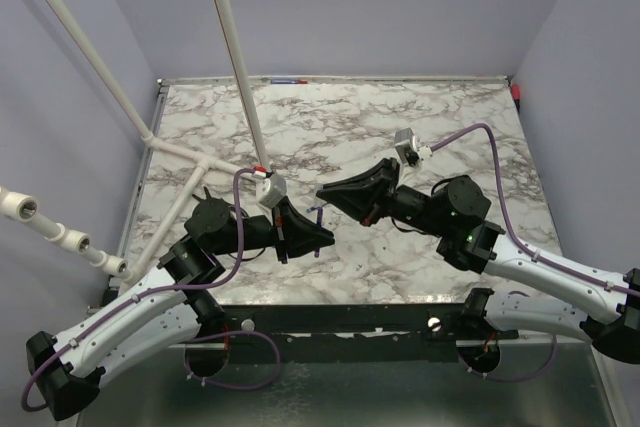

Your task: Insert the pens into the pen caps

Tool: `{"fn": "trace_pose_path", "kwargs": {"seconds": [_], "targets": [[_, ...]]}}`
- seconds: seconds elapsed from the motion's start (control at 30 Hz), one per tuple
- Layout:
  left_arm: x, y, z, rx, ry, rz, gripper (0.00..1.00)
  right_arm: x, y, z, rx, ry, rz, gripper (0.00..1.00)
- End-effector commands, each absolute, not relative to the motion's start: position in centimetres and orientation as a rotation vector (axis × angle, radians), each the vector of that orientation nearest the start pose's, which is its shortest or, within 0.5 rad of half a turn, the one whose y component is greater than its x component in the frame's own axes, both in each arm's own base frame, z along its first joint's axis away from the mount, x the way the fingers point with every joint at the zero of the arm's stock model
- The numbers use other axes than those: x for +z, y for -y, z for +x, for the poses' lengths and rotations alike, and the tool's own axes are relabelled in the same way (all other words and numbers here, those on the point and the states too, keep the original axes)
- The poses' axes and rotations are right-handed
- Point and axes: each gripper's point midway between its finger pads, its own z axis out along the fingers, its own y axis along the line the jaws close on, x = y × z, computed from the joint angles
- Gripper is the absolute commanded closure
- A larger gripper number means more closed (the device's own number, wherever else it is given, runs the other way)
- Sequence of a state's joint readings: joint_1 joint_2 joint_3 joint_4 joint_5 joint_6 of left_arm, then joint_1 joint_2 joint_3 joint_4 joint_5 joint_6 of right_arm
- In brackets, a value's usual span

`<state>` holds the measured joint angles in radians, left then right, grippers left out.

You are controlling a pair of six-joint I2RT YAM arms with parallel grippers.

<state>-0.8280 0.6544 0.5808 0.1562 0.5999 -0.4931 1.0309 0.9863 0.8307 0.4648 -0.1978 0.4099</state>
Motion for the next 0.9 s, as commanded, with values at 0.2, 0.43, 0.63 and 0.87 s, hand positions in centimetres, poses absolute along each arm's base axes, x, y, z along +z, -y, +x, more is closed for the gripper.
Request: {"fn": "trace_pose_path", "kwargs": {"seconds": [0.2, 0.43, 0.63, 0.87], "targets": [[30.1, 27.4, 9.6, -1.468, -1.465, 0.800, 1.00, 38.5, -34.2, 14.3, 1.329, -1.281, -0.597, 0.99], [30.2, 27.4, 9.6, -1.464, -1.459, 0.797, 1.00, 38.2, -34.0, 14.3, 1.323, -1.287, -0.585, 0.99], [30.1, 27.4, 9.6, -1.464, -1.461, 0.797, 1.00, 38.1, -33.9, 14.2, 1.323, -1.286, -0.582, 0.99], [30.1, 27.3, 9.6, -1.463, -1.461, 0.795, 1.00, 37.7, -34.0, 14.1, 1.325, -1.298, -0.581, 0.99]]}}
